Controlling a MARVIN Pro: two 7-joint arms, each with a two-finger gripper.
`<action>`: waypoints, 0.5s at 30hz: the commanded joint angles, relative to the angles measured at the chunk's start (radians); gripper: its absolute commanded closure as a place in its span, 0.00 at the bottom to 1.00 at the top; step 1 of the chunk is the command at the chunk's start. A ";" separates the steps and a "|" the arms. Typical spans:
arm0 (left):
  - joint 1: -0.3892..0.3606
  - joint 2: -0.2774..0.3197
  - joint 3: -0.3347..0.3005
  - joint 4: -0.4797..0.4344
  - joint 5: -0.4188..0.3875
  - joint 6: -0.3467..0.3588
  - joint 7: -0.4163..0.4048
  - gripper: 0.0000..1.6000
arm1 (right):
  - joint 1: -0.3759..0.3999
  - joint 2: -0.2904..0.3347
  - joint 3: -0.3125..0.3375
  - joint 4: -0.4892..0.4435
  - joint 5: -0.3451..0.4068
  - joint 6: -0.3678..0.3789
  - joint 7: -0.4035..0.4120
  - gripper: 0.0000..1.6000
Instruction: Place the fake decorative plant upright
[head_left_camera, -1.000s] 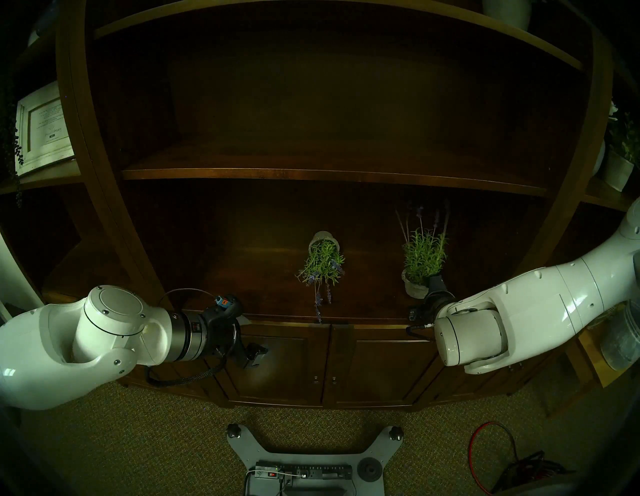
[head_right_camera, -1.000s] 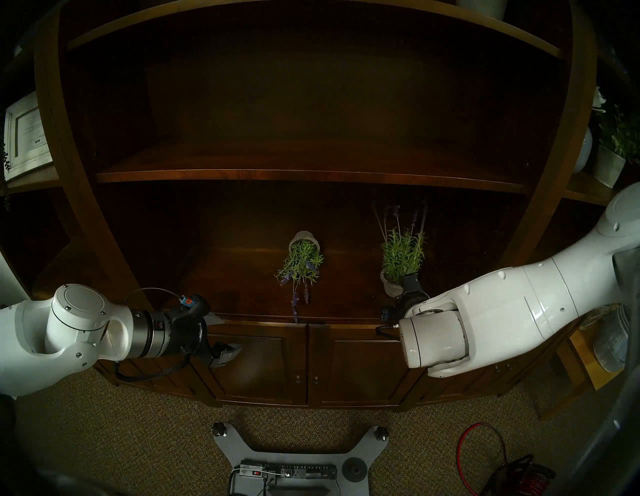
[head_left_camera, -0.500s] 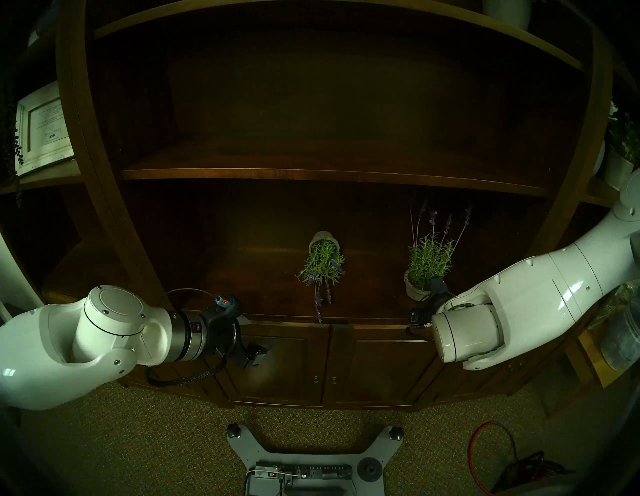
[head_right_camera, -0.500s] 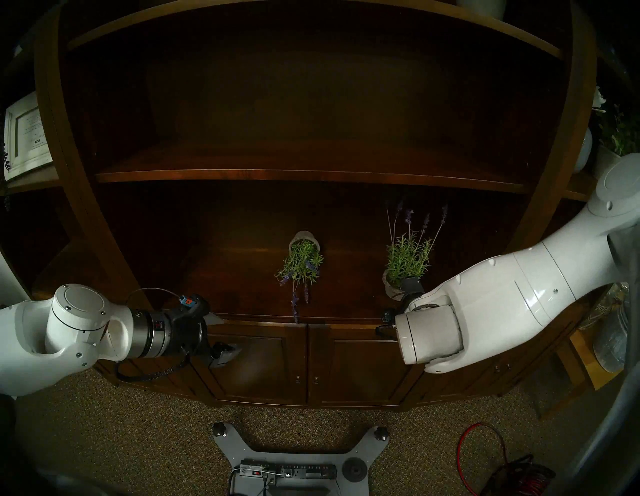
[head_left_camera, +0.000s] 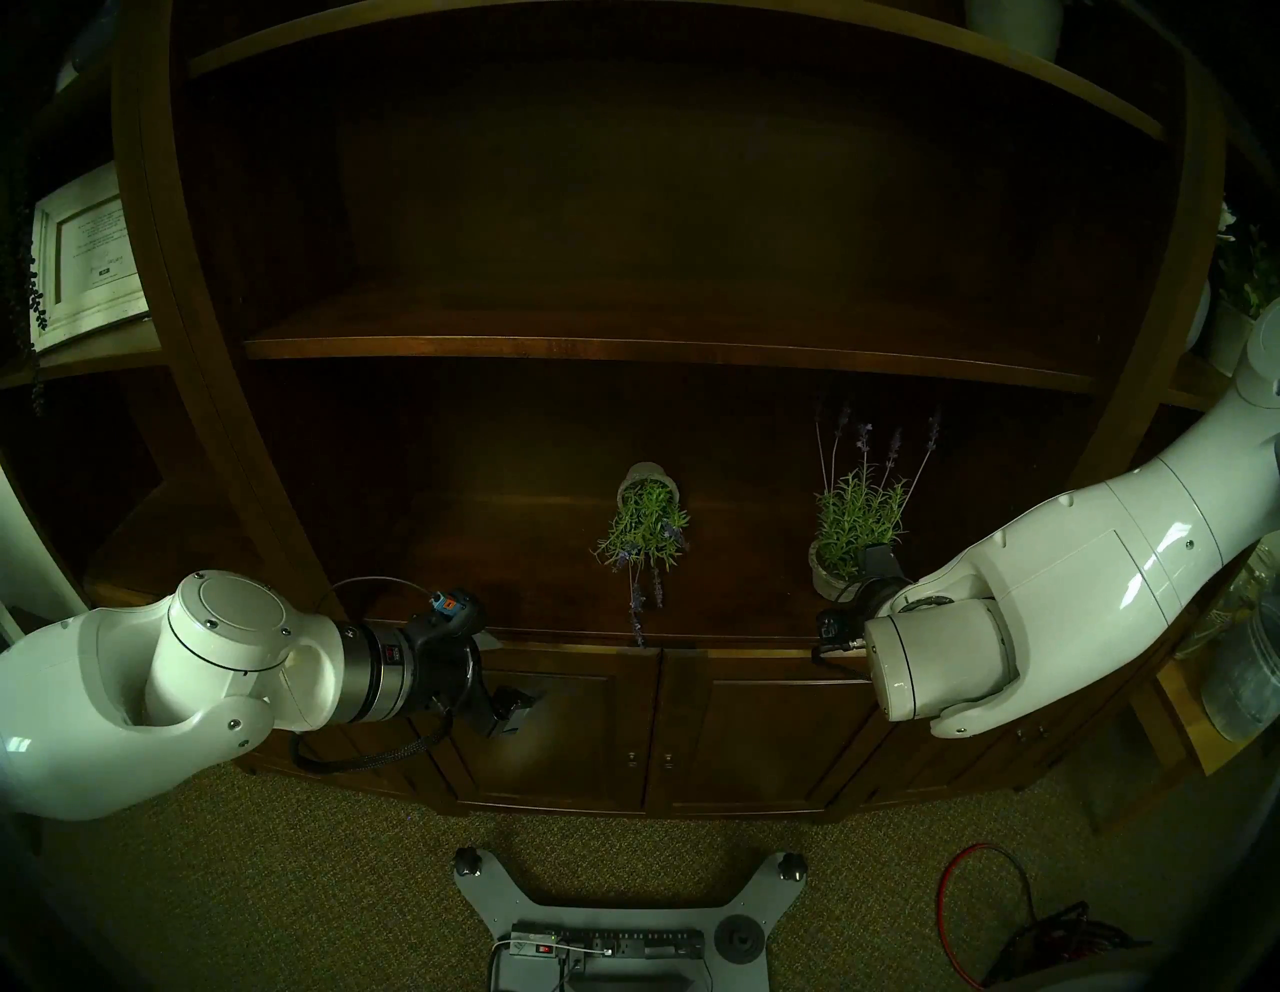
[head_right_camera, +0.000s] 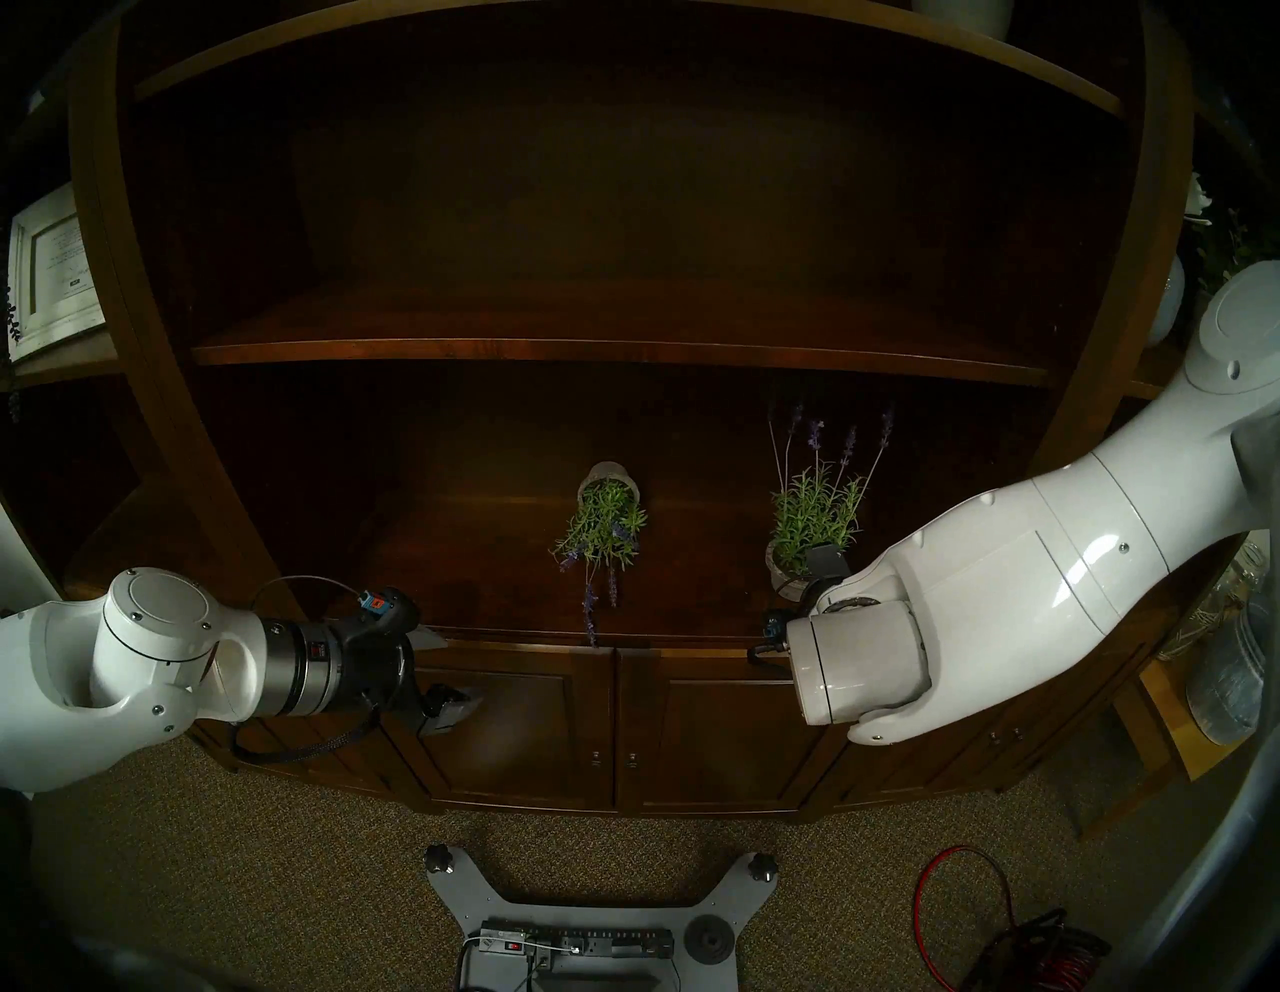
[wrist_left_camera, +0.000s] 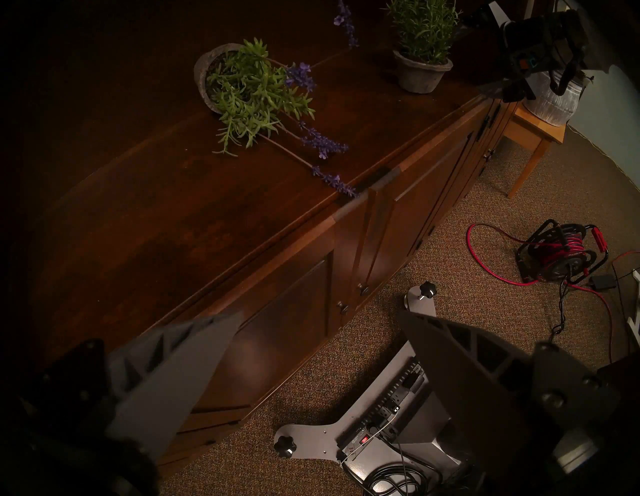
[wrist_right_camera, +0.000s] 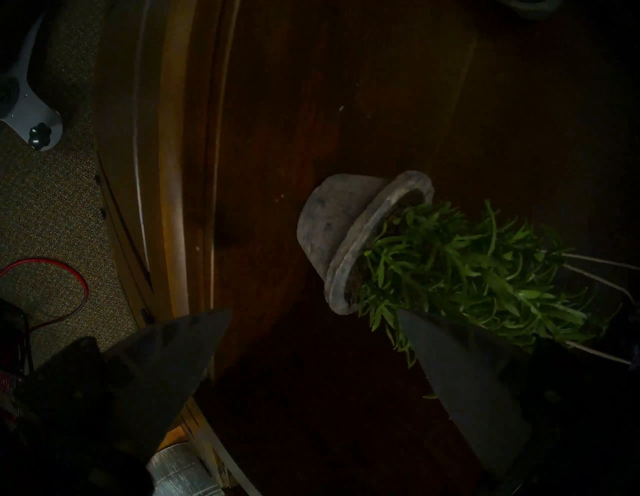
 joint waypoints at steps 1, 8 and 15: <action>-0.015 0.000 -0.016 -0.007 0.000 -0.006 0.001 0.00 | 0.112 0.040 -0.010 -0.071 0.050 0.000 -0.077 0.00; -0.015 0.000 -0.015 -0.007 0.000 -0.005 0.001 0.00 | 0.183 0.142 -0.037 -0.183 0.120 0.000 -0.125 0.00; -0.015 0.000 -0.014 -0.006 0.001 -0.005 0.001 0.00 | 0.233 0.221 -0.066 -0.298 0.172 0.000 -0.156 0.00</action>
